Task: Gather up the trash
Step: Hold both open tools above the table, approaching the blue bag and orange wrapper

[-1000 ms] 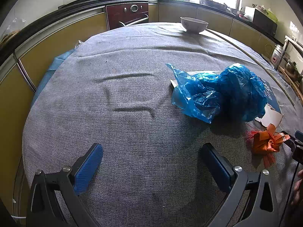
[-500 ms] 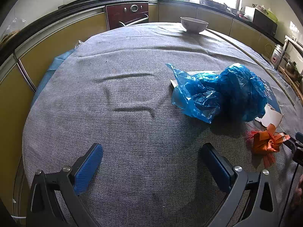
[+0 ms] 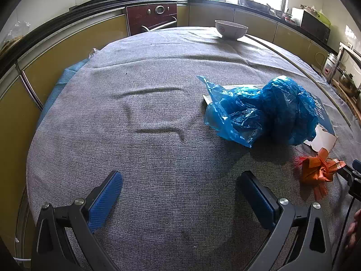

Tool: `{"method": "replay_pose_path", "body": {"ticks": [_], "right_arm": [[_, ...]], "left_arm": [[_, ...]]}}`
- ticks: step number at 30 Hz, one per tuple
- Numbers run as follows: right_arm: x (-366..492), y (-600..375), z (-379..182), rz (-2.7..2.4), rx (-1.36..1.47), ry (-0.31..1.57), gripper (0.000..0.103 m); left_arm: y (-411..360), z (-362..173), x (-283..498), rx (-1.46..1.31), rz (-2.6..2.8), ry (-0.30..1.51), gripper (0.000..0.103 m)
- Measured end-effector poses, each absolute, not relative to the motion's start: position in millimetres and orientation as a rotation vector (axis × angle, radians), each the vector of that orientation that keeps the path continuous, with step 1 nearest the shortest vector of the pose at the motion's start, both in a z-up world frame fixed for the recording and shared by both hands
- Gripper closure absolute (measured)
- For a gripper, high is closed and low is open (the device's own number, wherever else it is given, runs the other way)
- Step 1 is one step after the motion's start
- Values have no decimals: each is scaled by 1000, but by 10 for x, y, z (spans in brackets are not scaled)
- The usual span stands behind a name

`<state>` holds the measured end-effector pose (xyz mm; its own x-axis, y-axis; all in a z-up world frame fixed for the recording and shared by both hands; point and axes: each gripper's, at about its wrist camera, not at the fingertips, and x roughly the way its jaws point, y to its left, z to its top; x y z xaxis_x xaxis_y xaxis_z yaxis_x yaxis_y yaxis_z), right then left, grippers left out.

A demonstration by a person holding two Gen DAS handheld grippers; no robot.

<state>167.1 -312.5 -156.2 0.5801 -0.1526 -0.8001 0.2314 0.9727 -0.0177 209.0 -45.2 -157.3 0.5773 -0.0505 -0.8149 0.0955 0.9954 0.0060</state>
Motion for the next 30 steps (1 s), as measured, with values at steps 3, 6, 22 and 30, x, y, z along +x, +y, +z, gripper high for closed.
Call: {"method": "replay_pose_path", "body": {"ticks": [3,6,22,30], "right_arm": [[1677,-3124,-1564,-227,91,926,0],[1679,-3124,-1565,-227,91,926,0],[1710,-3084,-1461,-188,152,989,0],[1482,-2853,-1176,-113,120,928,0]], "left_arm": [[-451,-1574,2090,51,-85,952,0],[-448,-1574,2089,51,-86,952,0],[-376,-1385,2054,52,-55,957,0],[-361,-1037,1844,58,-11,885,0]]}}
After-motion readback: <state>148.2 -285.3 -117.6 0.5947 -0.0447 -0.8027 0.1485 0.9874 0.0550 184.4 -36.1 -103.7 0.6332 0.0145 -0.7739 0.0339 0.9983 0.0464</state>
